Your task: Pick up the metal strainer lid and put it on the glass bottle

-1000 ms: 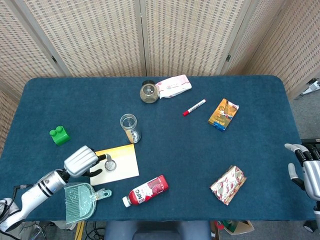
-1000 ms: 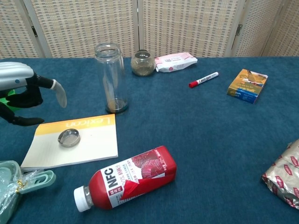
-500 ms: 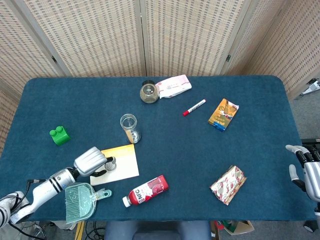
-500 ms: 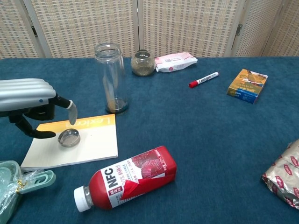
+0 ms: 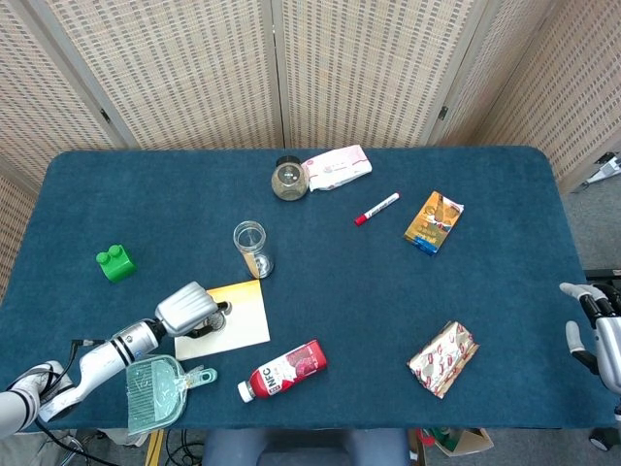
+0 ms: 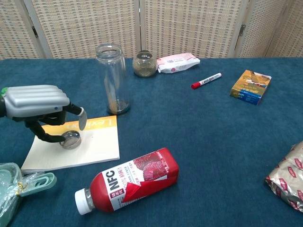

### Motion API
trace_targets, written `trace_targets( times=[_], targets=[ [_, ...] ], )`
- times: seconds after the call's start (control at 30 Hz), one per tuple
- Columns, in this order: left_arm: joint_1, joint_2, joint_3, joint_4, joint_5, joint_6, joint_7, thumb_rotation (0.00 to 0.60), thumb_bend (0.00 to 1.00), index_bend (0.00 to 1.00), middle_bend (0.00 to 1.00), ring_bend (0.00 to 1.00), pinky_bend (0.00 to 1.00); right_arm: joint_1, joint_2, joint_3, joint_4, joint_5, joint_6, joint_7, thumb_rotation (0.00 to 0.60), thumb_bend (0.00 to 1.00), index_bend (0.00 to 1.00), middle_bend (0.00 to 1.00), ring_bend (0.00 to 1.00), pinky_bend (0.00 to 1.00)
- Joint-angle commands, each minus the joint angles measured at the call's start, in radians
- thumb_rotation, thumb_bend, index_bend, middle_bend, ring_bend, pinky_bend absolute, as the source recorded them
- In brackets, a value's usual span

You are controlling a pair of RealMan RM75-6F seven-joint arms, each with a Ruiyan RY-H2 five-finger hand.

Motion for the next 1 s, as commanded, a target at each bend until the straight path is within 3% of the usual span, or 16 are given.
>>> trace_targets(
  times=[0.03,1.0],
  targets=[
    [-0.013,-0.001,0.005,-0.005,-0.019,-0.034,0.033,0.6,0.33,0.39,0.98,0.95,0.81,-0.002,0.0,-0.001,0.003,0.002,-0.001,0.002,0.6,0.48,0.27,0.29,0.19,0.29],
    [-0.001,0.085,0.023,-0.118,-0.155,-0.113,0.178,0.6,0.33,0.41,0.98,0.97,0.81,-0.011,-0.005,0.001,0.016,0.0,0.005,0.02,0.6,0.48,0.27,0.29,0.19,0.29]
  ],
)
